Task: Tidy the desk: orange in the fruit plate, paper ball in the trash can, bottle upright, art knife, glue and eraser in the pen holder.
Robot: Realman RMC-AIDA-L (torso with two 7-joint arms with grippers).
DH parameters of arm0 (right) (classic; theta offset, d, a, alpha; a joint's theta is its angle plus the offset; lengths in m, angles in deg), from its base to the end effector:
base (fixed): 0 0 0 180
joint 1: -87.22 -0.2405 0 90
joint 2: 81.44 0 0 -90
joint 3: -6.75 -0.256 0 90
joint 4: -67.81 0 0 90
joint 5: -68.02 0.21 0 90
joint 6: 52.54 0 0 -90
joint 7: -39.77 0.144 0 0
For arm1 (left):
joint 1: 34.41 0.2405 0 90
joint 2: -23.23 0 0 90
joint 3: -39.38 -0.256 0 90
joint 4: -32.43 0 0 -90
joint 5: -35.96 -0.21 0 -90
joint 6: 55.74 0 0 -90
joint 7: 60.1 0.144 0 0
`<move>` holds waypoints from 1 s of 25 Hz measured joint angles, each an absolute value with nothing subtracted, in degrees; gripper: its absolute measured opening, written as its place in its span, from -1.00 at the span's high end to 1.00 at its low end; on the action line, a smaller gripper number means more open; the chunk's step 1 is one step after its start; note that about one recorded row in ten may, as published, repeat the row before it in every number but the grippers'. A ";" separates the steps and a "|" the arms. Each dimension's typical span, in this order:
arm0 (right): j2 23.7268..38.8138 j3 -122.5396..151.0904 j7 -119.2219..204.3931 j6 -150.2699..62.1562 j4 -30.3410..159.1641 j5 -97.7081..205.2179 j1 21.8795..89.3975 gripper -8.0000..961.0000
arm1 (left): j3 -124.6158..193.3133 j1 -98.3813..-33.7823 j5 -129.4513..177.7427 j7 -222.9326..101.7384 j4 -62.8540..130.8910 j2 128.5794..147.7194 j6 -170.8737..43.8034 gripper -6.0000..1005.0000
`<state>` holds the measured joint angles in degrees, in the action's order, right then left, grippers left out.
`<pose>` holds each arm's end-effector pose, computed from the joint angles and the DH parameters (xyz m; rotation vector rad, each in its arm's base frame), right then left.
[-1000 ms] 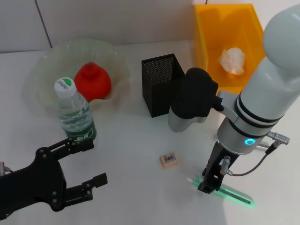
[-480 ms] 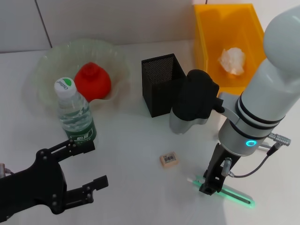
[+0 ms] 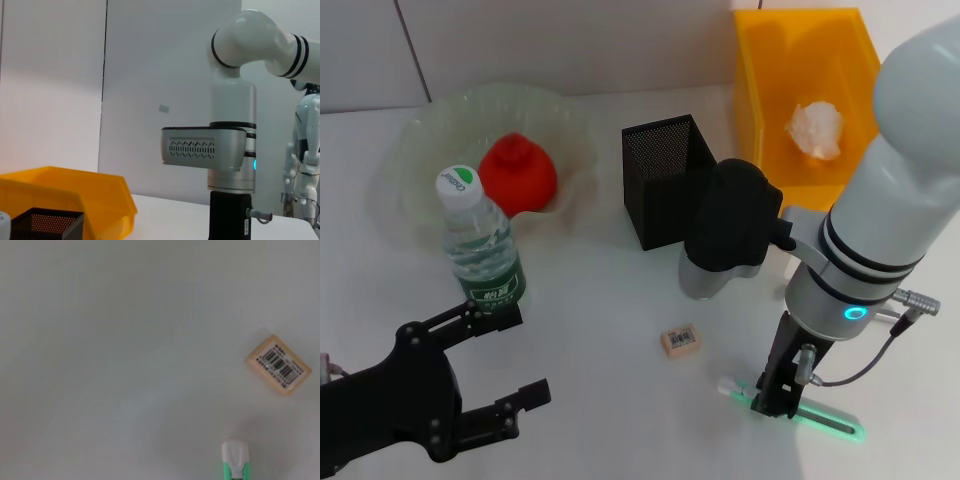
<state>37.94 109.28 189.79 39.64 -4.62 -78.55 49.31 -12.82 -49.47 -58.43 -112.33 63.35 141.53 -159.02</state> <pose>0.1692 0.3064 -0.0690 -2.7994 0.6777 -0.9506 -0.2847 0.2322 -0.0086 -2.6747 -0.2523 -1.0738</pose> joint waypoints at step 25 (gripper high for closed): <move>37.89 86.73 186.86 33.57 -21.98 -70.83 53.83 0.57 | -12.82 -49.66 -58.43 -112.22 63.01 141.53 -161.74 -0.56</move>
<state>37.89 86.73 186.86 33.57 -21.98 -70.83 53.83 -12.82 -49.66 -58.43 -112.22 63.01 141.53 -161.74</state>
